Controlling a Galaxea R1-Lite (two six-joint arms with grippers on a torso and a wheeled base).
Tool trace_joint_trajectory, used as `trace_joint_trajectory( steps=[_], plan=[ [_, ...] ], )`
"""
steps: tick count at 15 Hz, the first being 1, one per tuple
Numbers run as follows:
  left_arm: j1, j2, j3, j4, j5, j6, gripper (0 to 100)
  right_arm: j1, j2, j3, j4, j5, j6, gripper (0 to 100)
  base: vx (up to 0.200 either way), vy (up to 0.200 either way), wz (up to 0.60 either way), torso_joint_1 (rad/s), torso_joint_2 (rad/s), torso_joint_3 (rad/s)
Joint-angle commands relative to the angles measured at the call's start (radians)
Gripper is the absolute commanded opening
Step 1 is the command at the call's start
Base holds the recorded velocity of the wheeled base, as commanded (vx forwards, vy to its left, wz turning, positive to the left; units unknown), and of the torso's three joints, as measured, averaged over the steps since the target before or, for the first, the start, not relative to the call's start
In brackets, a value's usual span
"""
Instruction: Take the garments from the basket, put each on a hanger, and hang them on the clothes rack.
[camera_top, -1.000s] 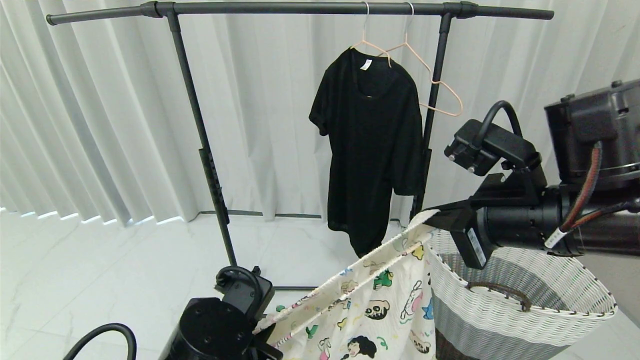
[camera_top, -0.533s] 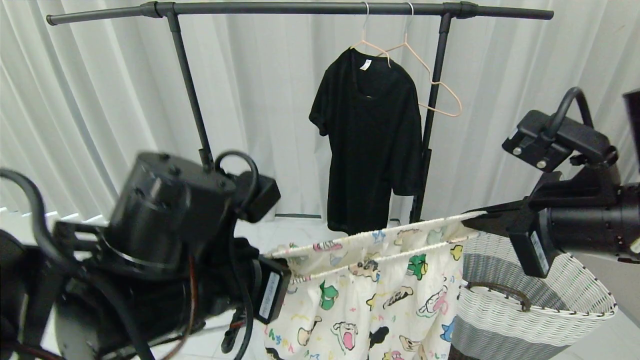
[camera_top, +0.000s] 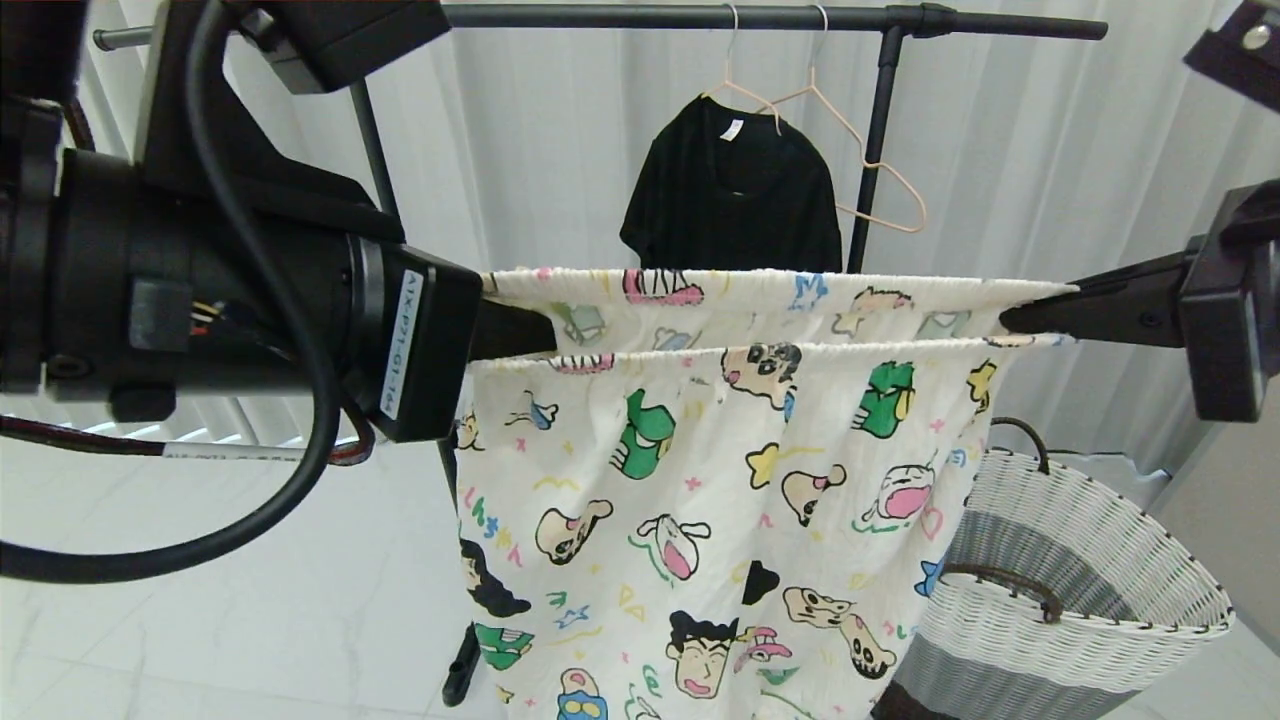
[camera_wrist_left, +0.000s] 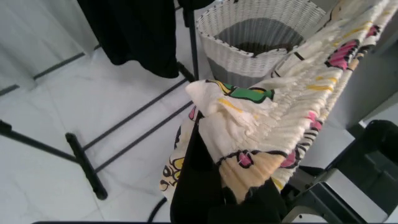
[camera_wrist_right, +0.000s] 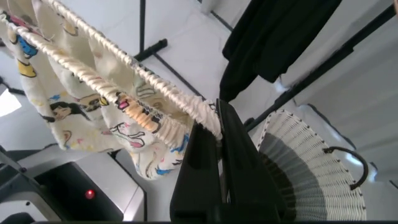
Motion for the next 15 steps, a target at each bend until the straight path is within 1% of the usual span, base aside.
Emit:
trace_joint_trajectory(
  steps=[1, 2, 4, 5, 6, 7, 8, 9, 10, 11, 15],
  plan=[
    [-0.017, -0.018, -0.001, 0.003, 0.000, 0.005, 0, 0.001, -0.010, -0.022, 0.004, -0.002, -0.001, 0, 0.000, 0.000, 0.00, 0.000, 0.00, 0.000],
    [-0.030, -0.024, 0.000, 0.006, 0.002, 0.007, 0, 0.001, -0.026, -0.017, 0.009, -0.002, -0.001, 0, 0.000, 0.000, 0.00, 0.000, 0.00, 0.000],
    [-0.053, -0.029, 0.003, 0.006, 0.003, 0.008, 0, 0.004, -0.052, -0.020, 0.058, -0.002, -0.001, 0, 0.000, 0.000, 0.00, 0.000, 0.00, 0.000],
    [-0.055, -0.026, 0.003, 0.006, 0.008, 0.024, 0, 0.006, -0.073, -0.019, 0.087, -0.002, -0.001, 0, 0.000, 0.000, 0.00, 0.000, 0.00, 0.000],
    [-0.053, -0.016, 0.003, 0.003, 0.023, 0.073, 0, 0.012, -0.105, -0.019, 0.133, 0.000, -0.001, 0, 0.000, 0.000, 0.00, 0.000, 0.00, 0.000],
    [-0.050, 0.002, 0.000, -0.026, 0.043, 0.142, 0, 0.038, -0.150, -0.019, 0.216, 0.004, -0.001, 0, 0.000, 0.000, 0.00, 0.000, 0.00, 0.000],
    [-0.047, 0.016, -0.001, -0.077, 0.045, 0.166, 0, 0.076, -0.182, -0.016, 0.274, 0.010, -0.001, 0, 0.000, 0.000, 0.00, 0.000, 0.00, 0.000],
    [-0.047, 0.037, -0.001, -0.151, 0.045, 0.169, 0, 0.124, -0.210, -0.013, 0.330, 0.012, 0.000, 0, 0.000, 0.000, 0.00, 0.000, 0.00, 0.000],
    [-0.047, 0.059, -0.003, -0.209, 0.045, 0.169, 0, 0.167, -0.222, -0.011, 0.357, 0.012, 0.000, 0, 0.000, 0.000, 0.00, 0.000, 0.00, 0.000],
    [-0.049, 0.068, -0.008, -0.232, 0.046, 0.171, 0, 0.185, -0.223, -0.011, 0.363, 0.009, 0.000, 0, 0.000, 0.000, 0.00, 0.000, 0.00, 0.000],
    [-0.049, 0.065, -0.004, -0.232, 0.046, 0.168, 0, 0.185, -0.219, -0.011, 0.362, 0.009, -0.001, 0, 0.000, 0.000, 0.00, 0.000, 0.00, 0.000]
  ],
)
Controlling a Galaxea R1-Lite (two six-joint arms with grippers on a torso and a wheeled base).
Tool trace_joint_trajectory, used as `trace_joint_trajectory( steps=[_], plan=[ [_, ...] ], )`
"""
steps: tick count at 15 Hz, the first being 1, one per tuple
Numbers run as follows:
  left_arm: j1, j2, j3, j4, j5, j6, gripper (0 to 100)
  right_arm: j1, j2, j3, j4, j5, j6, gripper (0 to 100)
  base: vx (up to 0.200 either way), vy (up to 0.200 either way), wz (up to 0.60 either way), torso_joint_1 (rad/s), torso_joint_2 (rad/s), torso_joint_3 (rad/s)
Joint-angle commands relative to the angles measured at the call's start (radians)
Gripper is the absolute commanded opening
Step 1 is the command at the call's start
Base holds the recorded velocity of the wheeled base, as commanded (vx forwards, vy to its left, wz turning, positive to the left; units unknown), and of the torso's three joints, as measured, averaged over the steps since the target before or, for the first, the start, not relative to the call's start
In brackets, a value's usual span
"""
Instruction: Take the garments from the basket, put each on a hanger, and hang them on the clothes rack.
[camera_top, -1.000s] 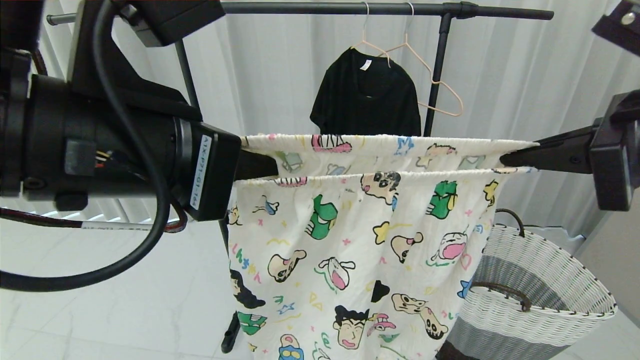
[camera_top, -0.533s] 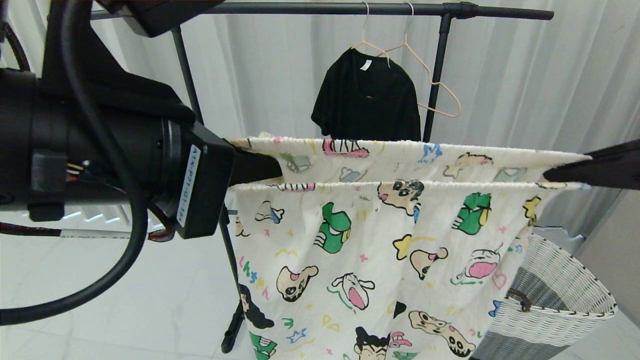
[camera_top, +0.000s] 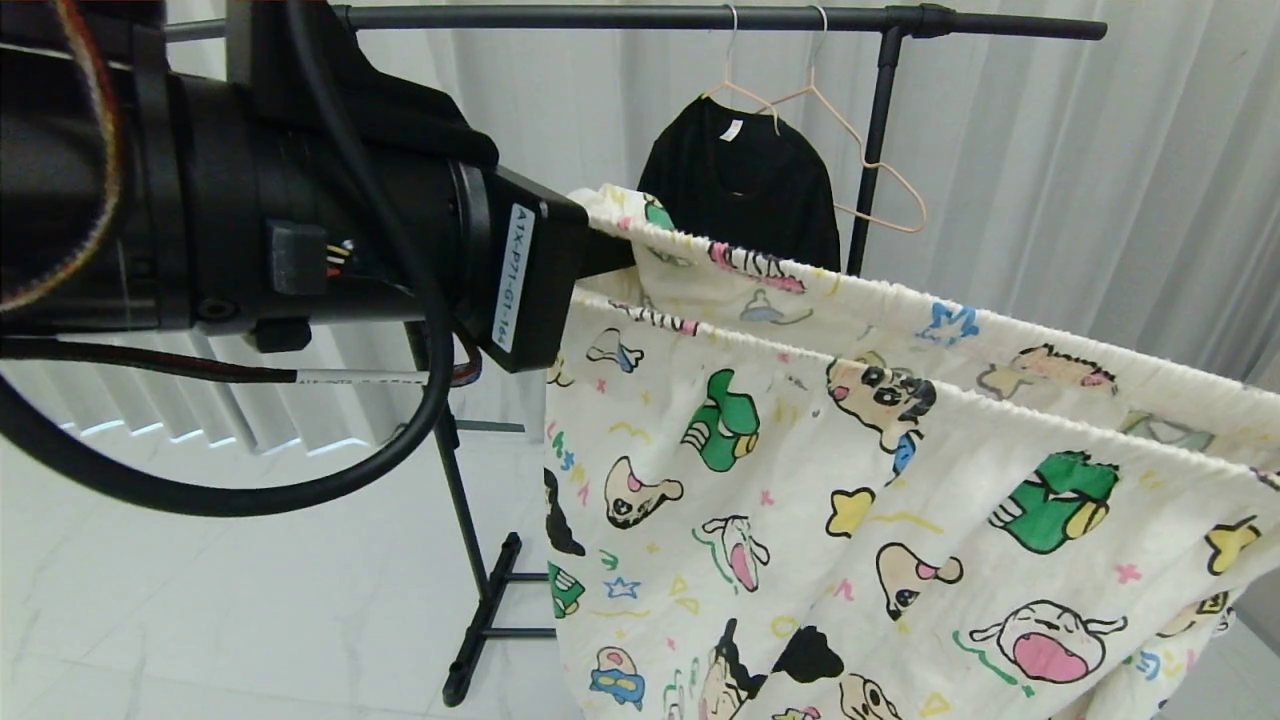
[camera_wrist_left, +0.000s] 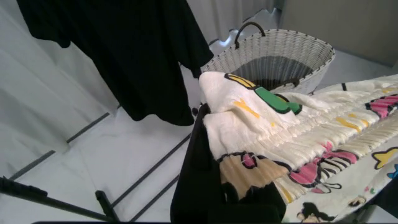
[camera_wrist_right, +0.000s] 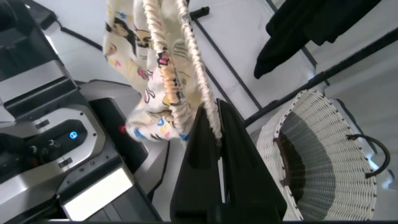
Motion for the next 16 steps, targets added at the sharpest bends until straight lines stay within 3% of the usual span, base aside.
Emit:
trace_joint_trajectory(
  steps=[1, 5, 6, 8, 9, 11, 13, 16],
  plan=[
    [0.000, 0.004, 0.002, -0.001, 0.000, 0.000, 0, 0.003, -0.003, 0.001, 0.000, 0.001, -0.001, 0, 0.000, 0.000, 0.00, 0.000, 0.00, 0.000],
    [-0.002, -0.002, 0.007, -0.001, 0.000, -0.009, 0, -0.002, 0.012, -0.002, -0.010, -0.002, 0.001, 0, 0.000, 0.000, 0.00, 0.000, 0.00, 0.000],
    [-0.014, -0.015, 0.010, 0.004, 0.000, -0.049, 0, -0.025, 0.037, -0.005, -0.053, -0.002, 0.001, 0, 0.000, 0.000, 0.00, 0.000, 0.00, 0.000],
    [-0.082, -0.081, 0.010, 0.113, 0.000, -0.158, 0, -0.083, 0.118, -0.012, -0.208, 0.002, 0.001, 0, 0.000, 0.000, 0.00, 0.000, 0.00, 0.000],
    [-0.143, -0.137, 0.016, 0.214, -0.006, -0.183, 0, -0.098, 0.161, -0.034, -0.271, 0.002, 0.002, 0, 0.000, 0.000, 0.00, 0.000, 0.00, 0.000],
    [-0.250, -0.216, 0.045, 0.324, -0.009, -0.207, 0, -0.117, 0.221, -0.094, -0.294, 0.005, 0.010, 0, 0.000, 0.000, 0.00, 0.000, 0.00, 0.000],
    [-0.353, -0.263, 0.100, 0.347, -0.007, -0.264, 0, -0.117, 0.277, -0.166, -0.294, 0.022, 0.013, 0, 0.000, 0.000, 0.00, 0.000, 0.00, 0.000],
    [-0.378, -0.260, 0.102, 0.347, -0.004, -0.282, 0, -0.117, 0.290, -0.175, -0.294, 0.024, 0.013, 0, 0.000, 0.000, 0.00, 0.000, 0.00, 0.000]
  ],
)
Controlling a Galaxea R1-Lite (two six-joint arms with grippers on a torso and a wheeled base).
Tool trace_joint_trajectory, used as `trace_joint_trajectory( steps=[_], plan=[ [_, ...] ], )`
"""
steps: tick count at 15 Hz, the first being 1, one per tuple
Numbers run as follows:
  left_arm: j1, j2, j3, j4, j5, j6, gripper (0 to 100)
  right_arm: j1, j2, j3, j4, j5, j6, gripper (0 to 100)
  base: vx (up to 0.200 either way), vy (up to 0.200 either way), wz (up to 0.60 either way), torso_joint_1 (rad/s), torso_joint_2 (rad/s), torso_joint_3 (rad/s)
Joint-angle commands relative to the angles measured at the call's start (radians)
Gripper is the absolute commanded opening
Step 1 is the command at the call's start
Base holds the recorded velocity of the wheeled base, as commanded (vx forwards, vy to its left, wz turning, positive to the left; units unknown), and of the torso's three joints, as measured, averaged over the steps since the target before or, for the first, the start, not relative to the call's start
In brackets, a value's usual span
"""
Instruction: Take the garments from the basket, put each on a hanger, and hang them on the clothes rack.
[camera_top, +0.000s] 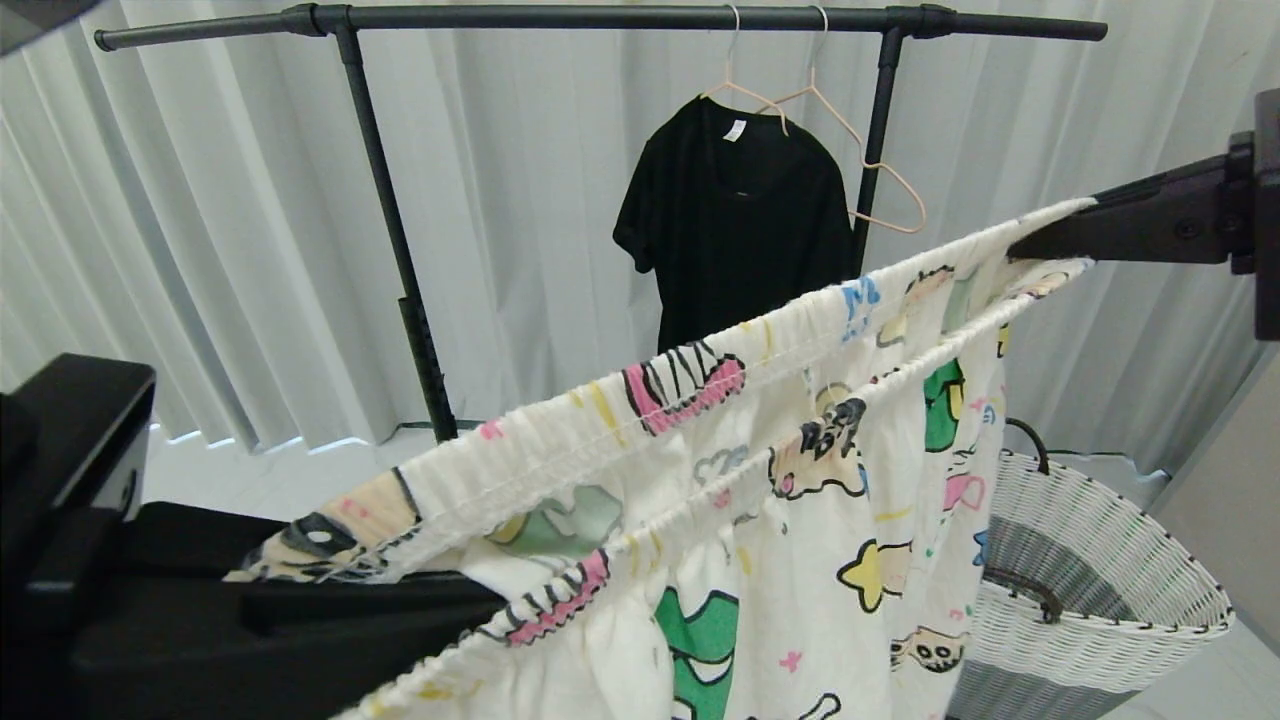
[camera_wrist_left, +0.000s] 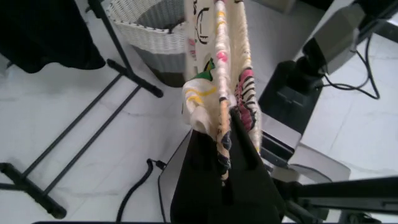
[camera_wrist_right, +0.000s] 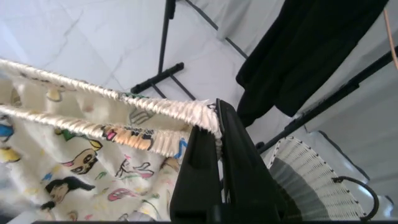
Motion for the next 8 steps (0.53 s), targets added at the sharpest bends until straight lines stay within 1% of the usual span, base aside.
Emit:
trace_joint_trajectory(
  steps=[1, 5, 6, 7, 8],
  plan=[
    [-0.011, -0.019, 0.005, 0.002, 0.000, -0.001, 0, 0.000, 0.028, -0.006, -0.001, -0.001, 0.000, 0, 0.000, 0.000, 0.00, 0.000, 0.00, 0.000],
    [-0.007, -0.015, 0.019, 0.002, 0.004, 0.000, 0, 0.000, 0.015, -0.002, 0.004, -0.002, 0.000, 0, 0.000, 0.000, 0.00, 0.000, 0.00, 0.000],
    [0.047, 0.015, 0.021, 0.002, 0.037, 0.013, 0, 0.000, -0.002, 0.003, 0.022, -0.002, 0.000, 0, 0.000, 0.000, 0.00, 0.000, 0.00, 0.000],
    [0.139, 0.056, 0.015, -0.003, 0.123, 0.039, 0, -0.002, -0.027, 0.017, 0.067, -0.004, 0.000, 0, 0.000, 0.000, 0.00, 0.000, 0.00, 0.000],
    [0.162, 0.085, 0.007, -0.024, 0.207, 0.048, 0, -0.002, -0.053, 0.040, 0.118, -0.002, 0.000, 0, 0.000, 0.000, 0.00, 0.000, 0.00, 0.000]
  ],
)
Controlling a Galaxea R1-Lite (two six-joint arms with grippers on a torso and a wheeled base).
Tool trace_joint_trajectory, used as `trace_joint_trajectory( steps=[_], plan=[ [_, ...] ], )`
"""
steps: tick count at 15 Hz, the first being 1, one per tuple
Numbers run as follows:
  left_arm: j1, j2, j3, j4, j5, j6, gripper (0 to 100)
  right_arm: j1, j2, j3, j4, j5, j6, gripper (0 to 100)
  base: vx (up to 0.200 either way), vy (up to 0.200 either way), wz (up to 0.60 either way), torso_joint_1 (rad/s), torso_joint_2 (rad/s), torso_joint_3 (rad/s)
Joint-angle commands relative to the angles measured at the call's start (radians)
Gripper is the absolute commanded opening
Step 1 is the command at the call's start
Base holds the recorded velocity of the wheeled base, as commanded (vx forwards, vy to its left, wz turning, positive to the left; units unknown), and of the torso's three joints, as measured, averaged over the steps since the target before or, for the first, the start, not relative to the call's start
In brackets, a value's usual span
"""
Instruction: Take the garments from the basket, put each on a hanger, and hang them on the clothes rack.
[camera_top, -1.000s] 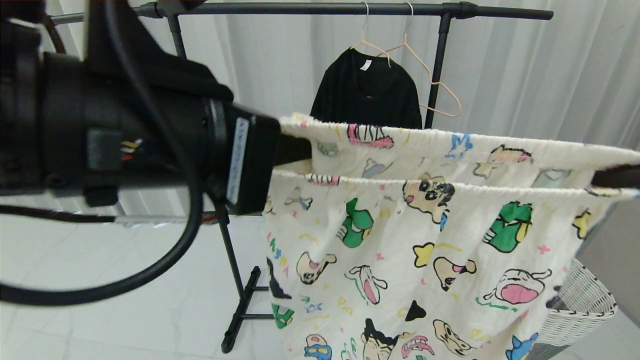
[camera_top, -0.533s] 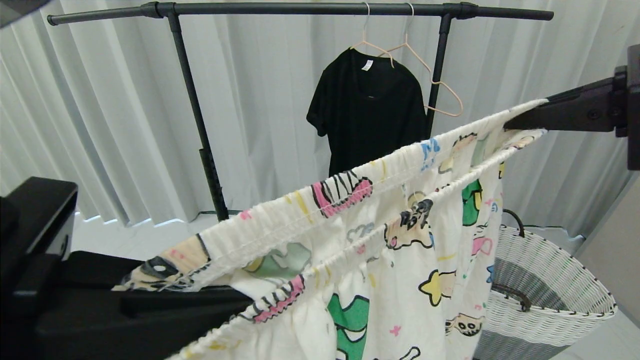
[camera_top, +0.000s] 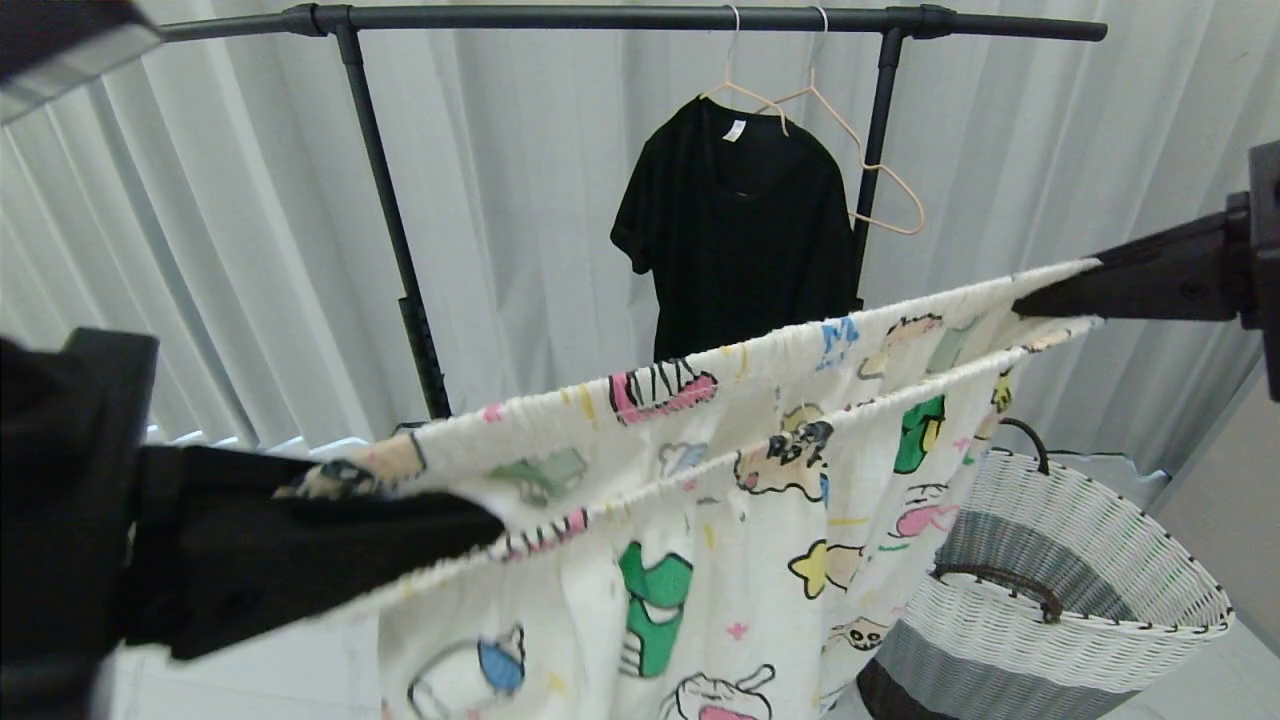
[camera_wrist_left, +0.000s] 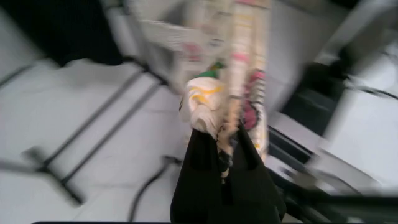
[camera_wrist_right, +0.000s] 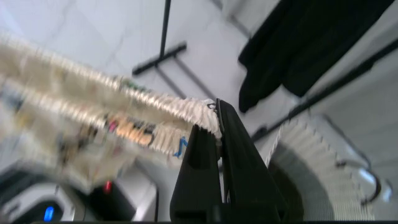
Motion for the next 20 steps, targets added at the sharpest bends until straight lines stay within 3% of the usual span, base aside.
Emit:
trace_joint_trajectory(
  steps=[1, 9, 10, 12, 16, 18, 20],
  plan=[
    [0.078, 0.083, -0.013, -0.047, 0.079, 0.017, 0, 0.001, -0.052, 0.046, 0.020, 0.002, 0.000, 0, 0.000, 0.000, 0.00, 0.000, 0.00, 0.000],
    [0.078, 0.104, -0.013, -0.080, 0.083, 0.017, 0, 0.003, -0.052, 0.056, 0.016, 0.000, -0.002, 0, 0.000, 0.000, 0.00, 0.000, 0.00, 0.000],
    [0.079, 0.106, -0.013, -0.084, 0.083, 0.017, 0, 0.004, -0.054, 0.058, 0.020, 0.000, -0.002, 100, 0.000, 0.000, 0.00, 0.000, 0.00, 0.000],
    [0.082, 0.135, -0.010, -0.138, 0.126, 0.018, 0, 0.038, -0.077, 0.056, 0.082, 0.009, 0.001, 100, 0.000, 0.000, 0.00, 0.000, 0.00, 0.000],
    [0.088, 0.234, -0.051, -0.182, 0.217, 0.020, 0, 0.097, -0.127, 0.053, 0.139, 0.121, 0.066, 100, 0.000, 0.000, 0.00, 0.000, 0.00, 0.000],
    [0.117, 0.242, -0.042, -0.181, 0.253, 0.027, 0, 0.041, -0.137, 0.067, 0.114, 0.085, 0.109, 100, 0.000, 0.000, 0.00, 0.000, 0.00, 0.000],
    [0.180, 0.196, -0.027, -0.152, 0.249, 0.056, 0, -0.109, -0.158, 0.124, 0.137, -0.083, 0.113, 100, 0.000, 0.000, 0.00, 0.000, 0.00, 0.000]
  ],
)
